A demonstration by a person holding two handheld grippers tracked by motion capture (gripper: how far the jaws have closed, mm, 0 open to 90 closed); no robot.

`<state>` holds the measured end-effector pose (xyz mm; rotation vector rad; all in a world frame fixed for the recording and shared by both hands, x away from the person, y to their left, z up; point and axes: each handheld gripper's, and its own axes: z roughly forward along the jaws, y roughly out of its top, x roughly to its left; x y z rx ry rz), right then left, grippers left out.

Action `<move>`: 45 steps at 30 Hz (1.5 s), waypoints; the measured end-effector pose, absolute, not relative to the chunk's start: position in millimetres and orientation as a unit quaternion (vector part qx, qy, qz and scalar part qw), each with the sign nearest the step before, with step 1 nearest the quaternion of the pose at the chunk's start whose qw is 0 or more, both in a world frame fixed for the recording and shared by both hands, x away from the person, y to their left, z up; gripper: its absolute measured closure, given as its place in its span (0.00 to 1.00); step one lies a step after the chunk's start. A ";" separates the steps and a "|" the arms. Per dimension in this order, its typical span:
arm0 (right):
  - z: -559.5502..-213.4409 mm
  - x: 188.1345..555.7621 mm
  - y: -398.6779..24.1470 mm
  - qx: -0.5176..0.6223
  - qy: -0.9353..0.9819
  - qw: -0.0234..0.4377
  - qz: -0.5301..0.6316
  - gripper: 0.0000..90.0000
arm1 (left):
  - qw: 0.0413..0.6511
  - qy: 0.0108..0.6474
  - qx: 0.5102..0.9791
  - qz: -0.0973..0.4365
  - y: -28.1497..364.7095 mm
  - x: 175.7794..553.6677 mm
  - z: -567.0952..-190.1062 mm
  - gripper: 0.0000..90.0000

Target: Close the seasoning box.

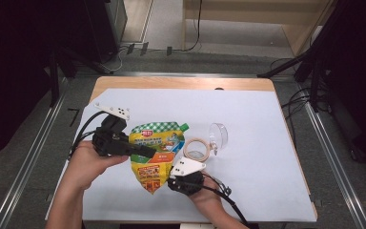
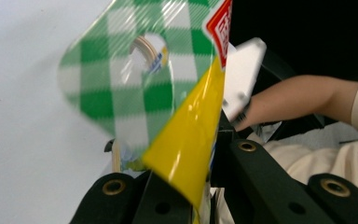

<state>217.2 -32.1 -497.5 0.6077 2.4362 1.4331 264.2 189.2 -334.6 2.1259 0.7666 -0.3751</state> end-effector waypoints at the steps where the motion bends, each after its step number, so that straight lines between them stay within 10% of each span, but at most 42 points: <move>1: -497.5 217.2 -32.1 0.209 0.836 0.125 0.492 0.78 | 0.413 0.305 0.845 -0.149 189.2 264.2 -334.6 1.00; 45: -468.4 178.0 -12.3 0.134 0.853 0.035 0.504 0.77 | 0.364 0.411 0.827 -0.121 135.5 288.8 -362.5 0.86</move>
